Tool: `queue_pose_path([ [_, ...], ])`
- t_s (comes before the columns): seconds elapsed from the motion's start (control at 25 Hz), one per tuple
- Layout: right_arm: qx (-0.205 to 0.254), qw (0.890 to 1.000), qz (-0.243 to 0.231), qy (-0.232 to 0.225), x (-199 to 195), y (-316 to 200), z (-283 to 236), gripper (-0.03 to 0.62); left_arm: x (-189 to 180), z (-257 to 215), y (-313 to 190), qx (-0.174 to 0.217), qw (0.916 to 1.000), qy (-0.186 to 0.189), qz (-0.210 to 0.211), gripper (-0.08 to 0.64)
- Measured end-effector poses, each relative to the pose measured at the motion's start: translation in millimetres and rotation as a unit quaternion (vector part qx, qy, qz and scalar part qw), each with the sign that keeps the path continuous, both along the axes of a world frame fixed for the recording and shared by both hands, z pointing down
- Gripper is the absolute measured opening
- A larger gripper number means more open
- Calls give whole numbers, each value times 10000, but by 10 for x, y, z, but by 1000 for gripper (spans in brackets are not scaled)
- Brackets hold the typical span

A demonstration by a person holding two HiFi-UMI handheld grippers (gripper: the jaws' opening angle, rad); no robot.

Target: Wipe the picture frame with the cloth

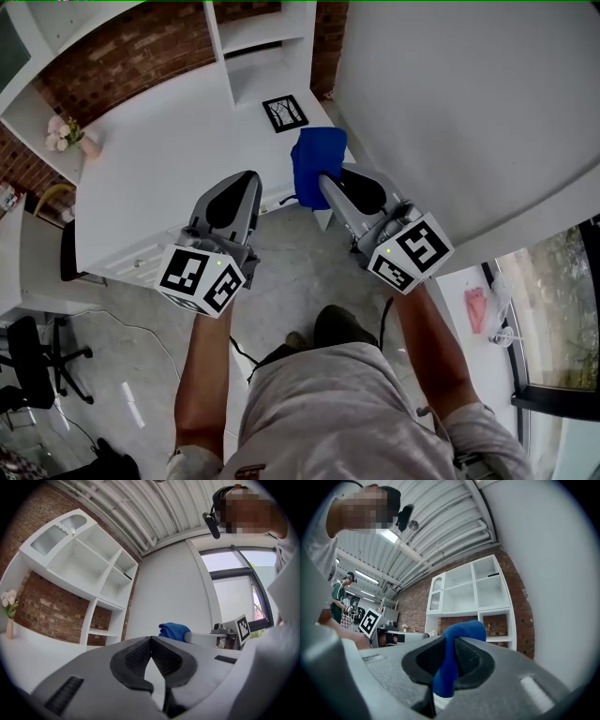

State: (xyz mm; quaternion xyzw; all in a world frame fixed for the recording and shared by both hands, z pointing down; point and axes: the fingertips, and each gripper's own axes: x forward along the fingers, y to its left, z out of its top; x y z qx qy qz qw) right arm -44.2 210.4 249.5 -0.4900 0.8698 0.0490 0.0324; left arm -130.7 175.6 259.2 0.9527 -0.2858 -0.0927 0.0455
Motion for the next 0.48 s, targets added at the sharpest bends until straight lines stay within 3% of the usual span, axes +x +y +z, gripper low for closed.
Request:
queue_pose_path([
  [0.48,-45,9997,32,258,121,-588,176,46,47,186,-632,-116,9999,-74,-59,0],
])
